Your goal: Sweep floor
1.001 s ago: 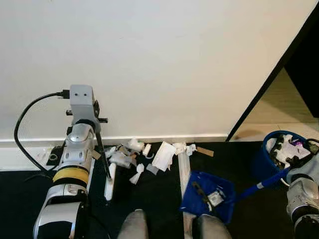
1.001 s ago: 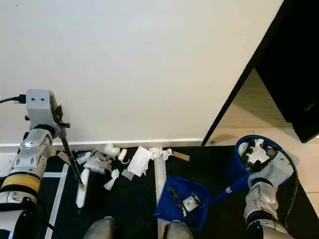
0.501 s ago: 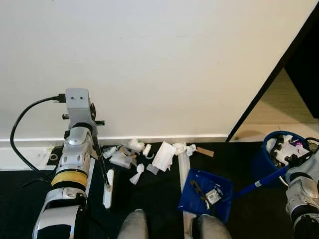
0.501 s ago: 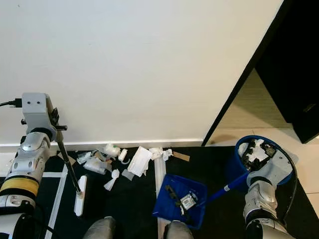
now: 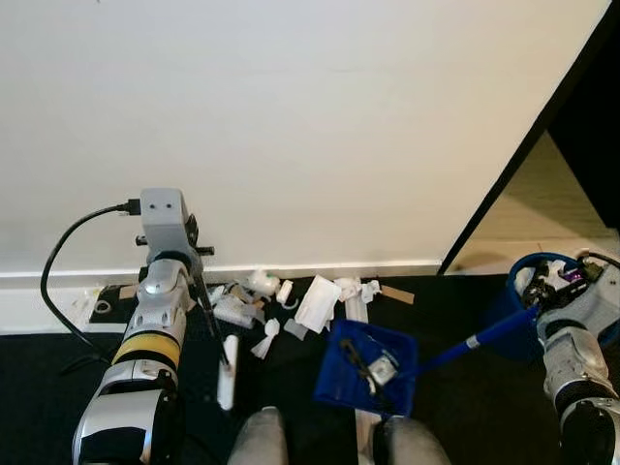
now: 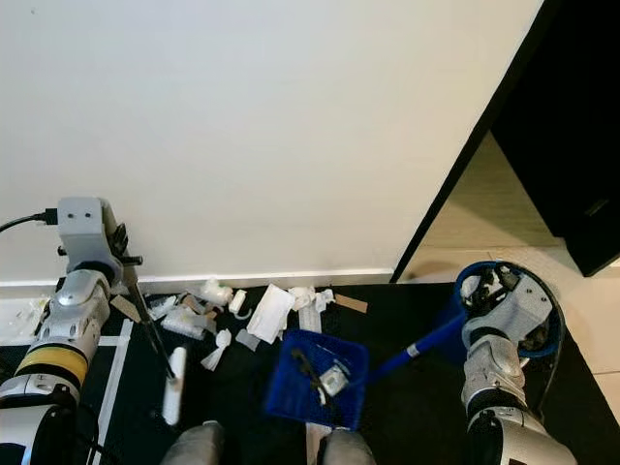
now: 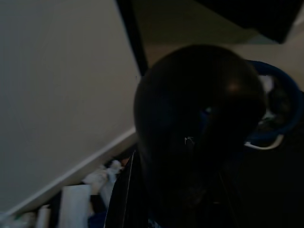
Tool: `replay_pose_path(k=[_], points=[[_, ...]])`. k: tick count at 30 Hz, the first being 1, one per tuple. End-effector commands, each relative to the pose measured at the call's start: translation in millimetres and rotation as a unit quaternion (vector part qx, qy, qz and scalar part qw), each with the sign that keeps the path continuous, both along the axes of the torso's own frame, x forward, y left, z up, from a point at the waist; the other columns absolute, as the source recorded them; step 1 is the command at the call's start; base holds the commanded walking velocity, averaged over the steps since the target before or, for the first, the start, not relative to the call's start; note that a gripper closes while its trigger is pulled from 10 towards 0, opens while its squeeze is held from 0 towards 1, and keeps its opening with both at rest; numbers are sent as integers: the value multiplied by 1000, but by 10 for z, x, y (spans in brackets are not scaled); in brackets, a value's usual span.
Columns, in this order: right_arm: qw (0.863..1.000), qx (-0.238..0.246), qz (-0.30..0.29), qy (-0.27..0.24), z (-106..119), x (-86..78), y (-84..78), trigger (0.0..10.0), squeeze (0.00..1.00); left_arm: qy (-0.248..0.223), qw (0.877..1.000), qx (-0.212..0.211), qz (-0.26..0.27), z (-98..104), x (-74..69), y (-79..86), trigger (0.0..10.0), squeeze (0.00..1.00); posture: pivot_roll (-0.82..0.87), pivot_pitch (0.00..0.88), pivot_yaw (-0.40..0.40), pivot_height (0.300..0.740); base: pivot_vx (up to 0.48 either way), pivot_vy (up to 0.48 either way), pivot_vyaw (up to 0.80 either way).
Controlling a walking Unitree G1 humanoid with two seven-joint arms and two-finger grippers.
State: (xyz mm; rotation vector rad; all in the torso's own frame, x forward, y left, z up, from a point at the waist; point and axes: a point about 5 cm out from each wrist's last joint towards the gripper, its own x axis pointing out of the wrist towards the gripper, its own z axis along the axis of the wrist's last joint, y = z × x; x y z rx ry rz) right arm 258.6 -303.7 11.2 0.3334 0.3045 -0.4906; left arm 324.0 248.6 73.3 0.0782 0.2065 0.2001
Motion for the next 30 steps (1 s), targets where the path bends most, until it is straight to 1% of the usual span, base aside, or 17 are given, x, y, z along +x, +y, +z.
replay_pose_path(k=[1,3,5,7,14,18,19,22,30], points=[[1000,6,-5,-13,12,1,-4,10000,0,-18,999,26,16,110,37,61,10000,0,76,6,5,740,262,0,0],[1000,11,-1,-14,0,3,22,10000,0,-6,999,43,25,85,29,95,10000,0,76,6,5,740,262,0,0],[1000,12,5,-12,-23,0,63,10000,0,-11,999,31,41,70,13,129,10000,0,77,8,5,740,480,0,0],[1000,14,11,-9,-43,0,98,10000,0,-9,999,33,32,47,7,126,10000,0,77,8,5,740,480,0,0],[1000,18,8,-10,-50,-2,105,10000,0,-6,999,34,29,11,-16,106,10000,0,82,12,3,740,480,0,0],[1000,19,12,-12,-31,31,118,10000,0,-12,999,33,31,26,-4,101,10000,0,81,15,-1,740,480,0,0],[1000,18,15,-14,-19,49,127,10000,0,-20,999,31,33,51,3,113,10000,0,82,17,-1,740,480,0,0],[1000,18,16,-14,-16,52,130,10000,0,-26,999,28,36,66,2,130,10000,0,81,21,1,740,480,0,0],[1000,14,22,-10,-44,17,133,10000,0,-14,998,33,56,9,-81,224,10000,0,83,37,4,740,440,0,0]])
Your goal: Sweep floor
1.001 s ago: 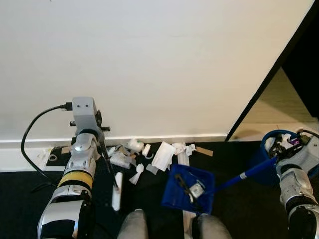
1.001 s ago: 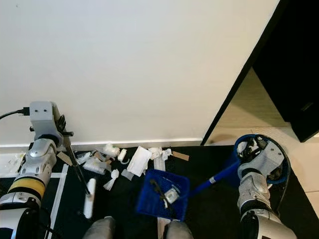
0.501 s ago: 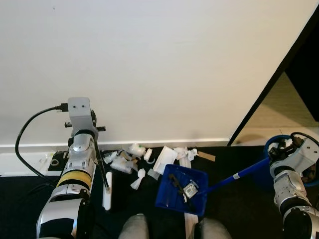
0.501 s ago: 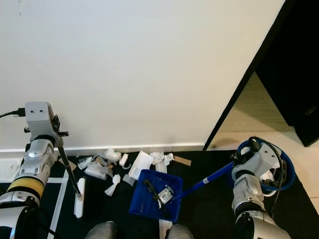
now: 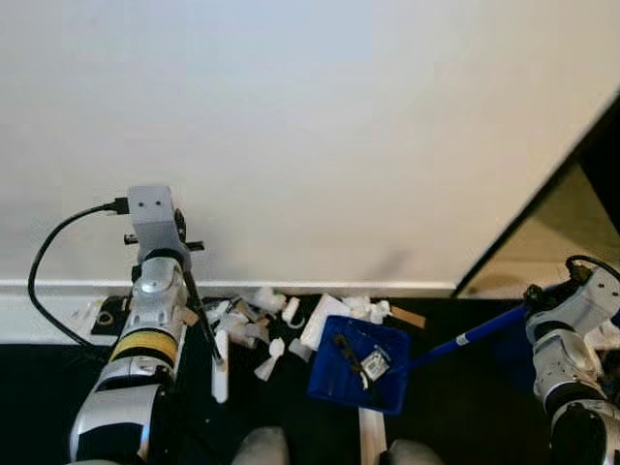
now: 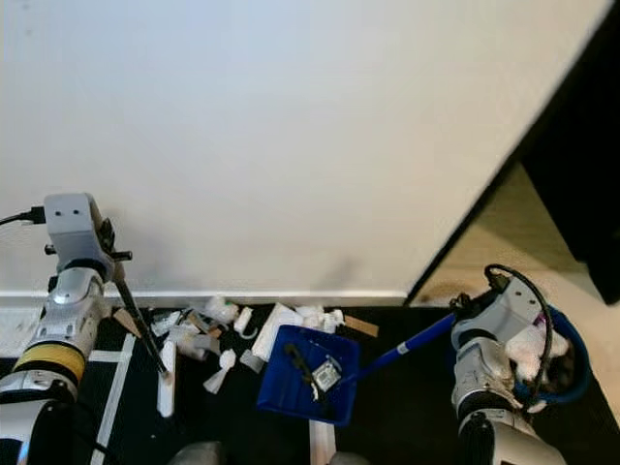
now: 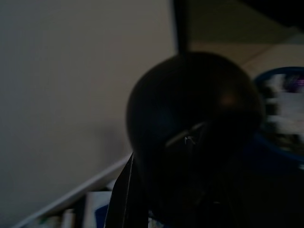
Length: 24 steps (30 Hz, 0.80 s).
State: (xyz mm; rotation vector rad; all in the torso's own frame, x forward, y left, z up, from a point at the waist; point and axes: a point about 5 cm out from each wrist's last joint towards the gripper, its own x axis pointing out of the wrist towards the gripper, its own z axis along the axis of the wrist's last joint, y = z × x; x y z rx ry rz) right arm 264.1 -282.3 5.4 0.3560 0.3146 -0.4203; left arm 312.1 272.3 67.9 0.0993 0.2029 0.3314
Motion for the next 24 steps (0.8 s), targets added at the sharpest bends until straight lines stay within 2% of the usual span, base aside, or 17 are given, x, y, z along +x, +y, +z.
replay_pose_path(k=[1,6,7,11,17,18,20,24], points=[[1000,-3,-10,-5,10,-41,-80,10000,0,-9,1000,14,-6,55,29,-4,10000,0,84,37,4,740,424,0,0],[1000,0,-9,-6,9,-40,-74,10000,0,-8,1000,3,-5,32,8,2,10000,0,84,38,4,740,334,0,0],[1000,0,-6,-5,3,-41,-64,10000,0,-12,1000,-11,-8,21,1,-14,10000,0,87,38,0,740,0,0,0],[1000,-5,11,3,-41,-73,-23,10000,0,-28,999,-17,-6,11,-32,-31,10000,0,88,40,-3,740,0,0,0],[1000,-18,17,15,-86,-151,-51,10000,0,-35,999,-28,16,-19,-112,44,10000,0,82,40,-15,740,0,0,0],[1000,-16,11,11,-71,-147,-75,10000,0,-39,998,-42,31,-20,-130,76,10000,0,77,35,-15,740,0,-480,0],[1000,-15,10,9,-64,-144,-82,10000,0,-39,998,-41,33,-16,-132,82,10000,0,77,36,-15,740,0,-480,0],[1000,-20,11,6,-35,-125,-107,10000,0,-41,999,-30,3,-6,-125,14,10000,0,72,41,-12,740,0,-480,0]])
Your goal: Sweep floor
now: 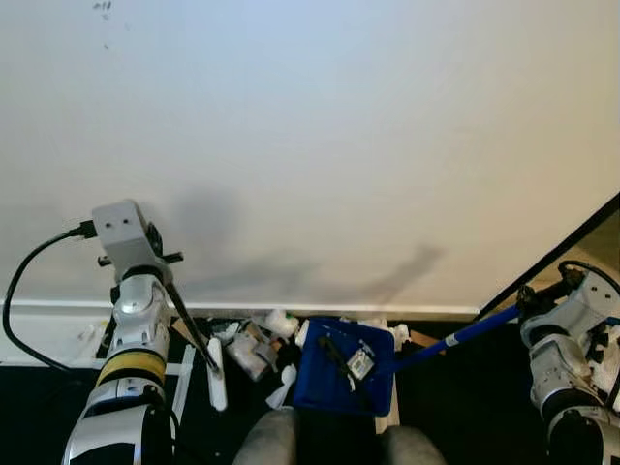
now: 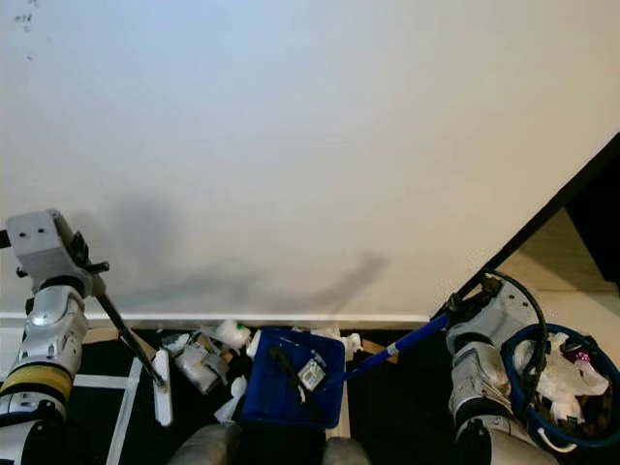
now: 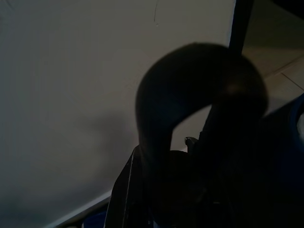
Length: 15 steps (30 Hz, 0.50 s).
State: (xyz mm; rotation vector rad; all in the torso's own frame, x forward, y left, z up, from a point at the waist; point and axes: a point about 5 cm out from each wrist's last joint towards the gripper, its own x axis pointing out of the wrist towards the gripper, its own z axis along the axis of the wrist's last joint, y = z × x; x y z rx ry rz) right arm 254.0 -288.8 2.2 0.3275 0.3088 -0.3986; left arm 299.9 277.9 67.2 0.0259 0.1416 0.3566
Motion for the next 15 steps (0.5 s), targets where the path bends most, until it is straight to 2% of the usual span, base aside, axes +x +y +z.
replay_pose_path(k=[1,5,9,11,15], points=[[1000,-8,-2,8,4,-22,-53,10000,0,-6,1000,-2,-12,3,0,-50,10000,0,72,41,-12,740,0,-480,0],[1000,-12,-4,6,23,-27,-93,10000,0,-12,1000,-12,-10,10,4,-70,10000,0,71,55,-15,740,0,-454,0],[1000,-24,-6,7,63,-33,-173,10000,0,-13,1000,-14,-9,12,0,-86,10000,0,66,67,-16,740,0,0,0],[999,-36,-12,-3,166,9,-282,10000,0,-5,1000,-10,-9,-34,-28,-113,10000,0,60,61,-16,740,0,0,0],[998,-53,-13,-8,302,76,-398,10000,0,-5,1000,-5,-4,-64,-95,-123,10000,0,56,55,-18,740,0,0,0]])
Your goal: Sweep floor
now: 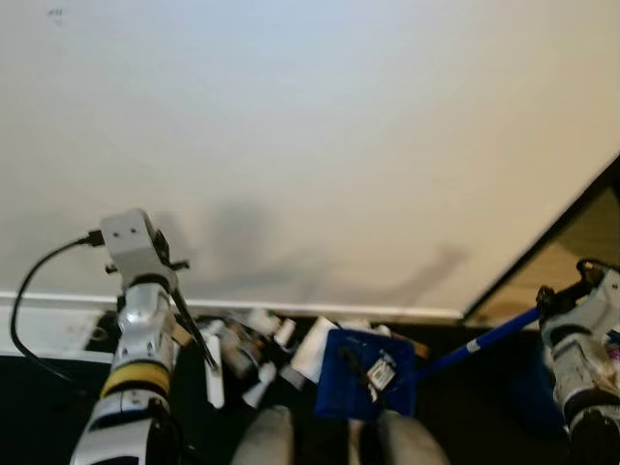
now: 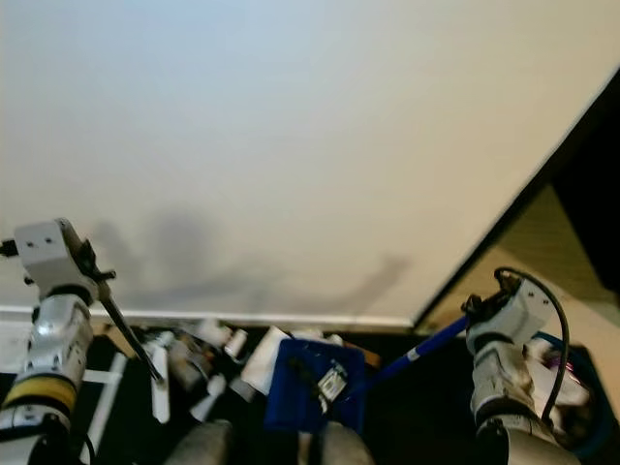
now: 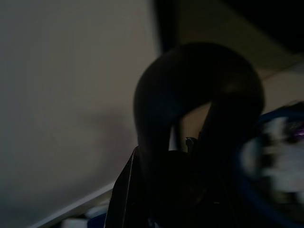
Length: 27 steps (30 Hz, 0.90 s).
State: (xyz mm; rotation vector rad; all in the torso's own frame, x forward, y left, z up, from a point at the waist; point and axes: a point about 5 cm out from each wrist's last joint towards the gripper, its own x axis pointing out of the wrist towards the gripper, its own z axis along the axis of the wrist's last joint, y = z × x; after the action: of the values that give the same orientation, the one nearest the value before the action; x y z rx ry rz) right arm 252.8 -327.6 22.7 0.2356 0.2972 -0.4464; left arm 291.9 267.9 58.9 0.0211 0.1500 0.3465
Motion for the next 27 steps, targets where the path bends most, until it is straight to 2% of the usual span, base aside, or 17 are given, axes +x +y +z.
replay_pose_path(k=[1,6,14,21,22,25,27], points=[[1000,-5,4,-15,97,89,-10,10000,0,-9,1000,-2,0,19,-15,-23,10000,0,56,55,-18,740,0,0,0],[999,-28,-11,-31,197,109,-92,10000,0,-19,999,38,8,64,-90,74,10000,0,59,55,-22,740,0,0,0],[998,-35,3,-49,194,99,-58,10000,0,-36,998,51,16,166,-87,172,10000,0,72,62,-18,740,0,0,0],[999,-35,-4,-13,58,38,9,10000,0,-39,996,84,7,287,-58,275,10000,0,102,102,-9,740,0,0,0],[999,-37,-8,-5,36,33,23,10000,0,-37,994,101,1,311,-46,299,10000,0,112,116,-8,740,0,0,0],[999,-46,-12,1,34,82,86,10000,0,-44,991,126,-15,407,14,331,10000,0,125,143,-6,740,0,0,0],[999,-50,-14,2,44,102,97,10000,0,-48,990,129,-19,436,34,330,10000,0,131,152,-7,740,0,0,0]])
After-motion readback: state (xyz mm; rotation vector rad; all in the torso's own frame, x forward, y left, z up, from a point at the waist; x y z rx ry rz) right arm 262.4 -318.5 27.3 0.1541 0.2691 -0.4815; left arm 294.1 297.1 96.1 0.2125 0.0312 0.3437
